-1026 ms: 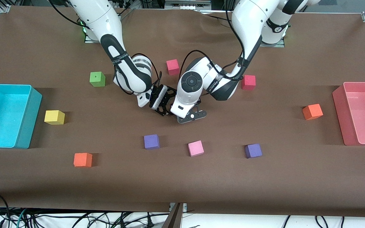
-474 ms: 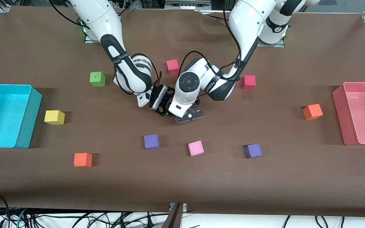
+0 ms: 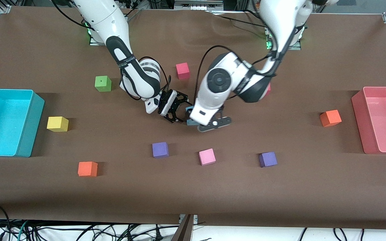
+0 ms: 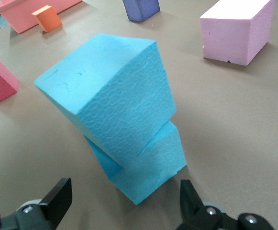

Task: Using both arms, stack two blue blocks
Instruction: 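Withdraw the left gripper from the stack while the right gripper releases it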

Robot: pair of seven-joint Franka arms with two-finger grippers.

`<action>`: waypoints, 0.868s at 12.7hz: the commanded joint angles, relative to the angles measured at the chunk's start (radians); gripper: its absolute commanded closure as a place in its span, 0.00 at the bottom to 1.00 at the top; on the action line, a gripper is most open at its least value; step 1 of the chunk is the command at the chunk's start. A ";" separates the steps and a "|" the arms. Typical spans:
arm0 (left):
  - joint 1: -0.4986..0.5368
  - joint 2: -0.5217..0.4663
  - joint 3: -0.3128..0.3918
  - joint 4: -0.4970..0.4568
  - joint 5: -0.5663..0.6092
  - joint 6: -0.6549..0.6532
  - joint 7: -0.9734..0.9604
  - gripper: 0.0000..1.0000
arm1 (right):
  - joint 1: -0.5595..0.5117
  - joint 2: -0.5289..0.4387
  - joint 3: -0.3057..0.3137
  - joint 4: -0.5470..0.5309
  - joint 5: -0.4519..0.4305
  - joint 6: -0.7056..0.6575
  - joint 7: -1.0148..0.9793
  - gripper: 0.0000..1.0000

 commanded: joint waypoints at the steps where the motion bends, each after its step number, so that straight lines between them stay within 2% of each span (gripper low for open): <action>1: 0.173 -0.247 -0.066 -0.225 -0.004 -0.060 0.152 0.00 | 0.000 -0.058 -0.036 -0.097 0.010 -0.116 -0.015 0.00; 3: 0.299 -0.366 -0.096 -0.303 -0.006 -0.122 0.312 0.00 | -0.013 -0.100 -0.038 -0.150 -0.016 -0.128 -0.014 0.00; 5: 0.370 -0.482 -0.094 -0.371 -0.004 -0.205 0.444 0.00 | -0.039 -0.148 -0.039 -0.207 -0.064 -0.170 -0.002 0.00; 7: 0.431 -0.553 -0.093 -0.377 -0.001 -0.290 0.519 0.00 | -0.078 -0.199 -0.041 -0.262 -0.106 -0.211 0.021 0.00; 9: 0.474 -0.610 -0.086 -0.378 0.055 -0.371 0.626 0.00 | -0.100 -0.261 -0.062 -0.301 -0.209 -0.274 0.154 0.00; 11: 0.479 -0.651 -0.033 -0.372 0.075 -0.425 0.687 0.00 | -0.106 -0.292 -0.128 -0.302 -0.339 -0.385 0.304 0.00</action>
